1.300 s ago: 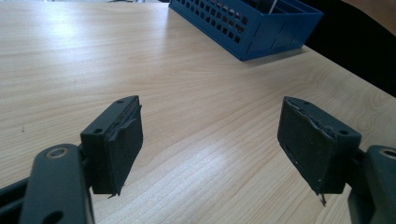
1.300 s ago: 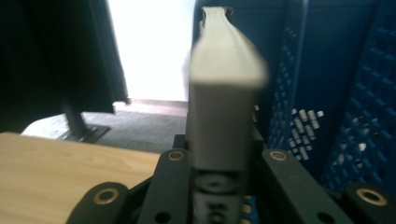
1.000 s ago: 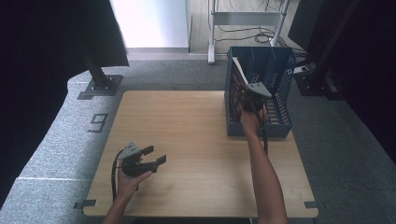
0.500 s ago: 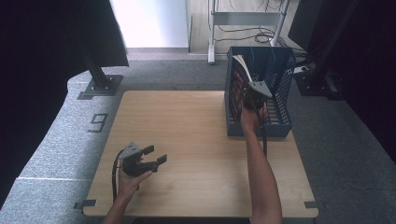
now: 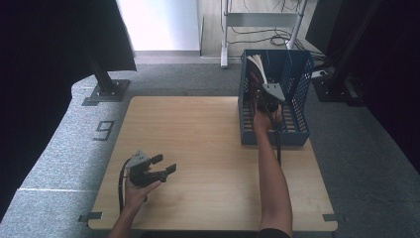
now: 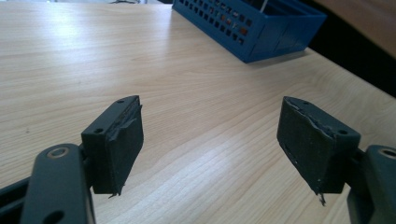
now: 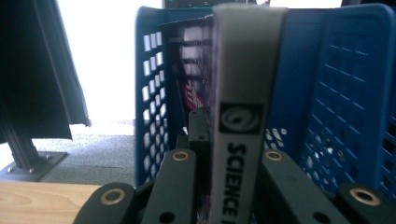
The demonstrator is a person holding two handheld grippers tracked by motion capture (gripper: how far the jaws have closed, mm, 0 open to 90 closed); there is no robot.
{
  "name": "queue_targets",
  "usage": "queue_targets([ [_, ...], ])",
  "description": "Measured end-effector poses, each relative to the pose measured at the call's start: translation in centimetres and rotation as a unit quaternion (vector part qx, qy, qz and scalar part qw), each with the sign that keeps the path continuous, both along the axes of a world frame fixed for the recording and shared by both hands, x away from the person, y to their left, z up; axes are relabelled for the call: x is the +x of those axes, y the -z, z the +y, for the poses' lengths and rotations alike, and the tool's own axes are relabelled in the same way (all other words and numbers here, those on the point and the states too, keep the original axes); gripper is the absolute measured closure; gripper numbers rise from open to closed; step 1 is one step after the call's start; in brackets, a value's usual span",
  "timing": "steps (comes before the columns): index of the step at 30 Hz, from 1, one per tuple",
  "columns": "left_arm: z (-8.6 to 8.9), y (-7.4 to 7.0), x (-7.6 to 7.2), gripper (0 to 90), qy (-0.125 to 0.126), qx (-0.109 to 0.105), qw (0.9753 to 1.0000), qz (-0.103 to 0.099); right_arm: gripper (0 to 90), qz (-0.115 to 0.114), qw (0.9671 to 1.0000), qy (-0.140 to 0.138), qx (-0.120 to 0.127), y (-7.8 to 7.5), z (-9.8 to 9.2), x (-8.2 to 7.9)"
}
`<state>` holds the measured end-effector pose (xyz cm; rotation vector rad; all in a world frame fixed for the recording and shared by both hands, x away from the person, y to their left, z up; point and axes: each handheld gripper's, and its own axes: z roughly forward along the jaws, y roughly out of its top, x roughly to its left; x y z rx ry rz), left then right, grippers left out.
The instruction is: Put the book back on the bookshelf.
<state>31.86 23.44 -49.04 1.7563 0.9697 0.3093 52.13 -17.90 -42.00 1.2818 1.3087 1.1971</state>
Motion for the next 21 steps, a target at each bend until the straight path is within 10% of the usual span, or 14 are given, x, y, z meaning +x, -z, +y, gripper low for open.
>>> queue_targets([
  [5, 0.1, 0.1, 0.0, 22.6, -0.001, 0.001, 1.0000, 0.002, 81.0, -0.004, 0.9988, -0.034, -0.036, 0.2, 1.5, -0.3],
  [21, 0.2, -0.1, -0.2, 22.6, 0.001, 0.000, 1.0000, 0.001, 75.6, 0.008, 0.9966, -0.077, -0.029, 0.7, 1.9, -1.6],
])
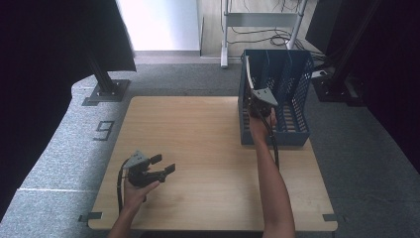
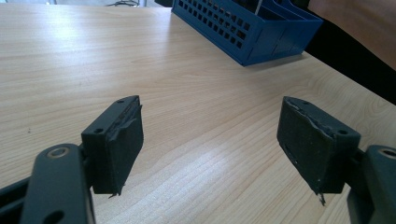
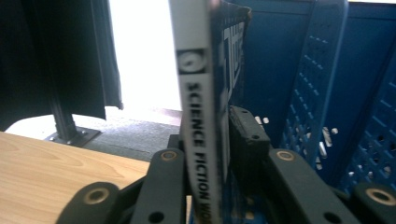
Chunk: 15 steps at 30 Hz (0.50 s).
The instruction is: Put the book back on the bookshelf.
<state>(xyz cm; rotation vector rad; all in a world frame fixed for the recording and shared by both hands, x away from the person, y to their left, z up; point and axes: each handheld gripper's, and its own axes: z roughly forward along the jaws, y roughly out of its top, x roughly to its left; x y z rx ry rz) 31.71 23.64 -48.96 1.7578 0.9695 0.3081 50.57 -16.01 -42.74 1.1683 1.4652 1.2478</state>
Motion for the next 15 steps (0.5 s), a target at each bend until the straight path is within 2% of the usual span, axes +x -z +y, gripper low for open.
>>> queue_targets([
  [7, 0.0, 0.1, 0.1, 22.8, -0.001, 0.003, 1.0000, 0.001, 75.4, -0.011, 0.9999, 0.000, -0.002, 0.2, 0.2, 0.6],
  [15, 0.1, 0.1, 0.1, 22.8, -0.004, 0.001, 1.0000, 0.002, 75.8, -0.005, 1.0000, 0.004, -0.004, -0.2, 0.2, 1.5],
])
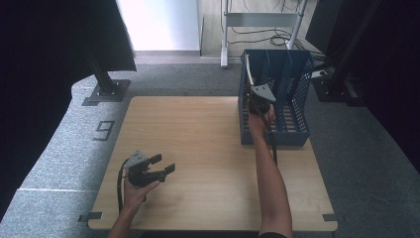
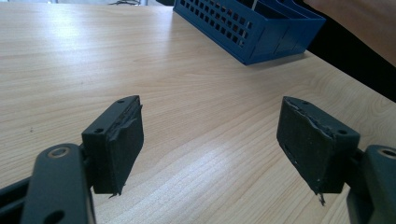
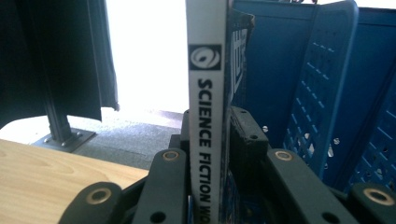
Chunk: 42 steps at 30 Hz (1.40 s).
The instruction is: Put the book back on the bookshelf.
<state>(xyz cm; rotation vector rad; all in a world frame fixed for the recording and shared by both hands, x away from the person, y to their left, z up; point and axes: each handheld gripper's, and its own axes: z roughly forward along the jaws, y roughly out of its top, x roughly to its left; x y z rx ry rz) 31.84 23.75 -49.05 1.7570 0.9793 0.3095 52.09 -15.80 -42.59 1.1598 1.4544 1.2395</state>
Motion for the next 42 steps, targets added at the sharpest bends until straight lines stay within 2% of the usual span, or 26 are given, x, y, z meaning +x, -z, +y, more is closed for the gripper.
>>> queue_targets([
  [4, 0.1, 0.0, 0.1, 22.8, -0.001, -0.001, 1.0000, 0.000, 74.9, -0.004, 0.9999, 0.000, 0.010, 0.2, -0.1, 0.2],
  [8, 0.1, 0.1, 0.1, 22.8, -0.003, 0.002, 1.0000, 0.002, 72.7, -0.008, 0.9999, -0.009, 0.007, 0.2, -0.1, 0.3],
  [11, 0.1, 0.1, 0.0, 22.8, -0.004, 0.002, 1.0000, 0.000, 69.6, -0.003, 0.9998, -0.013, 0.014, 0.3, -0.2, 0.3],
  [15, 0.1, 0.0, -0.1, 22.8, -0.002, 0.004, 1.0000, -0.001, 58.6, 0.007, 0.9998, -0.015, 0.011, 0.2, -0.4, -0.1],
  [23, 0.0, -0.3, -0.3, 22.7, 0.001, 0.003, 1.0000, -0.004, 47.3, 0.012, 0.9997, -0.019, 0.011, -0.8, -0.7, -1.2],
  [34, 0.1, -0.5, -0.3, 22.6, 0.004, 0.003, 1.0000, -0.008, 43.1, 0.014, 0.9993, -0.033, 0.008, -0.7, -0.4, -2.3],
  [42, -0.1, -0.6, -0.5, 22.5, 0.006, 0.003, 0.9999, -0.010, 42.0, 0.016, 0.9989, -0.042, 0.015, -1.1, -0.6, -3.1],
])
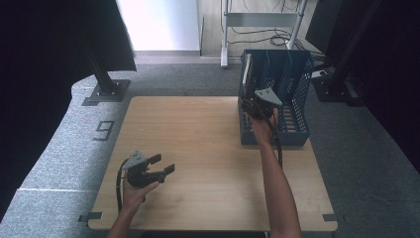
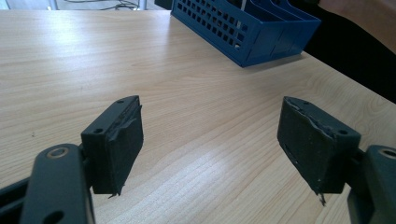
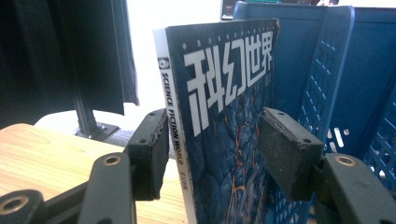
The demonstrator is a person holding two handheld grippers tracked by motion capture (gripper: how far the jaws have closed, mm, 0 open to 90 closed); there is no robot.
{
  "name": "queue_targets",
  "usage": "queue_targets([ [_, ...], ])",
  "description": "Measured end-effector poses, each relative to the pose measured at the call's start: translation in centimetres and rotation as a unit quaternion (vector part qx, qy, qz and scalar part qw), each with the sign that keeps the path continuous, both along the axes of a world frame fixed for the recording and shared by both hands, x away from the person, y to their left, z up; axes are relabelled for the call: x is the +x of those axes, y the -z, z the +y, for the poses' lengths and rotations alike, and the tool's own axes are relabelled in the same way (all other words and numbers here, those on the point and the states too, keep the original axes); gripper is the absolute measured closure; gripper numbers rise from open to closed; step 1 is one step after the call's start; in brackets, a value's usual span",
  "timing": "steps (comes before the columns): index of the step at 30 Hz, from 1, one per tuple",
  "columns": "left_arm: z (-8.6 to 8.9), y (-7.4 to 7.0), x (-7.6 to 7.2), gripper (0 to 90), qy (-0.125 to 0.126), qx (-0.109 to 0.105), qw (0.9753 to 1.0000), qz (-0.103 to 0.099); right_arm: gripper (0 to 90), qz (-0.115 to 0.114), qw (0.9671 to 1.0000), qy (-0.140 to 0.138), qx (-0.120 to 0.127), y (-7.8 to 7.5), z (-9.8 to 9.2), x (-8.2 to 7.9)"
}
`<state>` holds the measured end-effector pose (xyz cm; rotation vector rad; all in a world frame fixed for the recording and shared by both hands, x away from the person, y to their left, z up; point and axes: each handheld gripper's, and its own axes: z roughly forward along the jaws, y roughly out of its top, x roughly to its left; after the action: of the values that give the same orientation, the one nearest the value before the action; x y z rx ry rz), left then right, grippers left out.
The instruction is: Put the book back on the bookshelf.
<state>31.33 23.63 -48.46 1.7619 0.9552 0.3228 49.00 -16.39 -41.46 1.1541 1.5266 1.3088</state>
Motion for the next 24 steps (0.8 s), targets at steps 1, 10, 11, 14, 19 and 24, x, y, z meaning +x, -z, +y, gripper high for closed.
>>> queue_targets([
  [1, 0.0, 0.0, 0.0, 22.5, 0.001, 0.000, 1.0000, -0.001, 41.6, -0.001, 1.0000, -0.002, -0.003, -0.1, 0.1, -0.2],
  [10, -0.2, 0.1, 0.0, 22.4, 0.003, 0.003, 1.0000, 0.000, 41.3, -0.001, 0.9998, -0.017, 0.007, -0.1, -0.3, -1.5],
  [11, -0.2, 0.0, 0.0, 22.4, 0.002, 0.003, 1.0000, 0.000, 41.4, 0.000, 0.9998, -0.019, 0.008, -0.1, -0.3, -1.6],
  [14, -0.2, 0.0, 0.0, 22.5, 0.001, 0.004, 1.0000, 0.000, 40.9, 0.012, 0.9995, -0.028, 0.008, -0.1, -0.5, -2.0],
  [19, -0.1, 0.0, 0.0, 22.4, -0.001, 0.005, 1.0000, -0.001, 41.6, 0.015, 0.9990, -0.041, 0.007, 0.1, -0.6, -3.0],
  [24, -0.2, 0.1, 0.0, 22.4, -0.003, 0.008, 1.0000, -0.001, 41.5, 0.025, 0.9974, -0.058, 0.036, 0.7, -0.9, -4.2],
])
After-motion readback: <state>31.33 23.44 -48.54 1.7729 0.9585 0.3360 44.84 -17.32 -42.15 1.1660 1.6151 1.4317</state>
